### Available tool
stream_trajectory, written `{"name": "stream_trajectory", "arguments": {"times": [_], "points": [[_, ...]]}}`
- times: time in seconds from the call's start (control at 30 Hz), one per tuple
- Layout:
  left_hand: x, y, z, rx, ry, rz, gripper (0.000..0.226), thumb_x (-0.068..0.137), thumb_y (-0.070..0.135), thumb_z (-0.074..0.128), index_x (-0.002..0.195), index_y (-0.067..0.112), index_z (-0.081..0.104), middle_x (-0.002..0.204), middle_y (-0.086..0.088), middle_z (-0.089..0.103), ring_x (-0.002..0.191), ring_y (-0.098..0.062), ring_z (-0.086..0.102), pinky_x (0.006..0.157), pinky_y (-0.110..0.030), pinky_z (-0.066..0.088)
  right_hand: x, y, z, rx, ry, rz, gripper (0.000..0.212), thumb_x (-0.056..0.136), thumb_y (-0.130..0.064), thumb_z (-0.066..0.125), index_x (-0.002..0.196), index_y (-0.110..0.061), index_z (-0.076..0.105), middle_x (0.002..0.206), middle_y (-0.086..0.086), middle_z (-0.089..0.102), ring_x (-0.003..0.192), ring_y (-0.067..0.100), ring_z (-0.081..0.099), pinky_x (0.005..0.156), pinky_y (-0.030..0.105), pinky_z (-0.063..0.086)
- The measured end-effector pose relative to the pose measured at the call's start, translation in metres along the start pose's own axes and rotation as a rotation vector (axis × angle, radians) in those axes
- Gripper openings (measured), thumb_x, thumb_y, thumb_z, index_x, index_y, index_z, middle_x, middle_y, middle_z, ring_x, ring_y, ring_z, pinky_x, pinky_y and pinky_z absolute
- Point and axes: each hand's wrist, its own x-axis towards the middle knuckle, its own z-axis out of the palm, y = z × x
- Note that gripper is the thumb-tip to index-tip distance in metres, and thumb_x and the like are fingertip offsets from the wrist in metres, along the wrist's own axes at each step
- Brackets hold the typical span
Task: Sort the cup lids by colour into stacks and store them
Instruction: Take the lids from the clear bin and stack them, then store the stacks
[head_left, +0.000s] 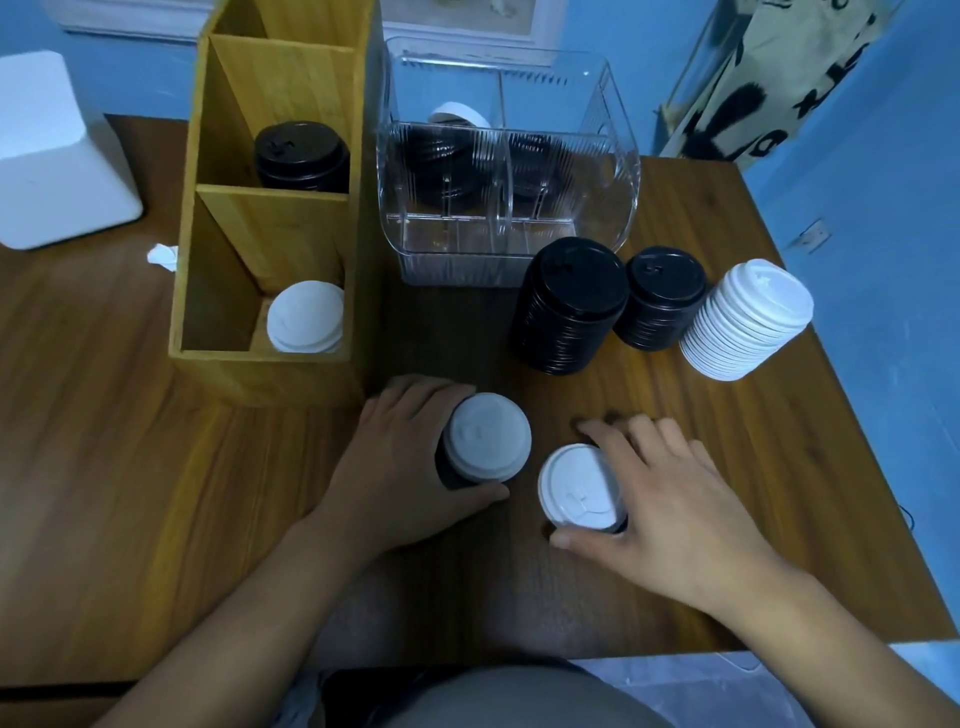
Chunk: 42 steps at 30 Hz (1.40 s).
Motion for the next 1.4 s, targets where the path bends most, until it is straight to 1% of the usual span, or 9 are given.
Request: {"name": "stream_trajectory", "arguments": {"times": [0.1,0.17,0.33,0.43,0.63,0.93,1.17,1.23,1.4], "points": [[-0.002,-0.001,-0.002,-0.034,-0.008,0.021,0.090,0.069,0.069,0.072,0.143,0.025,0.048,0.141,0.008,0.052,0.132,-0.013,0.043,0.108,-0.033,0.036,-0.005,0.008,0.002,0.224,-0.051,-0.119,0.085,0.082,-0.068,0.062,0.154,-0.031,0.036,0.152,-0.017,0.037,0.140,0.006,0.033,0.109,0.038,0.040],[-0.002,-0.003,-0.002,-0.049,-0.021,0.032,0.088,0.070,0.065,0.071,0.144,0.024,0.047,0.141,0.008,0.052,0.132,-0.013,0.043,0.108,-0.034,0.036,-0.006,0.013,0.002,0.338,-0.054,-0.156,0.075,0.082,-0.056,0.071,0.149,-0.032,0.044,0.148,-0.022,0.042,0.140,0.007,0.037,0.110,0.036,0.042],[-0.001,-0.002,-0.002,-0.033,-0.051,0.003,0.093,0.069,0.073,0.069,0.146,0.026,0.045,0.142,0.009,0.053,0.133,-0.015,0.043,0.109,-0.034,0.035,0.006,0.002,-0.012,0.565,0.109,-0.035,0.069,0.071,-0.062,0.081,0.132,-0.039,0.057,0.127,-0.026,0.056,0.123,0.009,0.054,0.098,0.019,0.044],[0.000,-0.002,-0.001,-0.033,-0.065,-0.010,0.096,0.068,0.077,0.068,0.147,0.027,0.044,0.145,0.009,0.052,0.134,-0.016,0.045,0.110,-0.038,0.037,0.032,-0.020,-0.009,0.514,0.165,-0.027,0.073,0.072,-0.063,0.078,0.136,-0.032,0.059,0.127,-0.017,0.055,0.121,0.007,0.052,0.100,0.017,0.039],[0.001,-0.002,-0.002,-0.045,-0.077,-0.010,0.099,0.065,0.075,0.073,0.146,0.025,0.046,0.141,0.009,0.055,0.133,-0.015,0.043,0.106,-0.033,0.034,0.065,-0.042,0.007,0.464,0.022,-0.045,0.077,0.071,-0.072,0.065,0.140,-0.038,0.056,0.122,-0.016,0.046,0.115,0.006,0.048,0.096,0.027,0.046],[0.001,-0.001,-0.005,-0.044,-0.093,0.006,0.102,0.065,0.083,0.068,0.148,0.029,0.042,0.146,0.011,0.050,0.140,-0.012,0.037,0.111,-0.036,0.032,0.074,-0.039,0.014,0.514,-0.024,-0.044,0.080,0.065,-0.076,0.070,0.136,-0.041,0.057,0.111,-0.022,0.042,0.112,-0.001,0.042,0.089,0.011,0.035],[0.002,0.002,-0.004,-0.028,-0.075,-0.014,0.089,0.069,0.084,0.064,0.141,0.033,0.050,0.142,0.014,0.050,0.136,-0.010,0.038,0.109,-0.031,0.031,0.083,-0.042,-0.022,0.295,-0.233,-0.113,0.086,0.070,-0.085,0.056,0.146,-0.050,0.040,0.127,-0.029,0.038,0.119,-0.002,0.037,0.100,0.026,0.042],[0.001,0.003,-0.005,-0.028,-0.064,-0.031,0.088,0.069,0.083,0.064,0.141,0.035,0.049,0.143,0.016,0.049,0.136,-0.009,0.037,0.110,-0.030,0.031,0.091,-0.045,-0.052,0.325,-0.265,-0.156,0.080,0.078,-0.077,0.060,0.149,-0.050,0.036,0.135,-0.031,0.039,0.121,-0.006,0.043,0.100,0.023,0.045],[0.002,0.005,-0.006,-0.029,-0.084,-0.086,0.090,0.073,0.088,0.054,0.148,0.041,0.038,0.151,0.022,0.039,0.140,-0.002,0.029,0.113,-0.019,0.010,0.165,-0.045,-0.130,0.638,-0.017,-0.199,0.034,0.091,-0.037,0.069,0.125,-0.038,0.066,0.112,-0.020,0.069,0.093,0.002,0.067,0.082,0.020,0.055]]}}
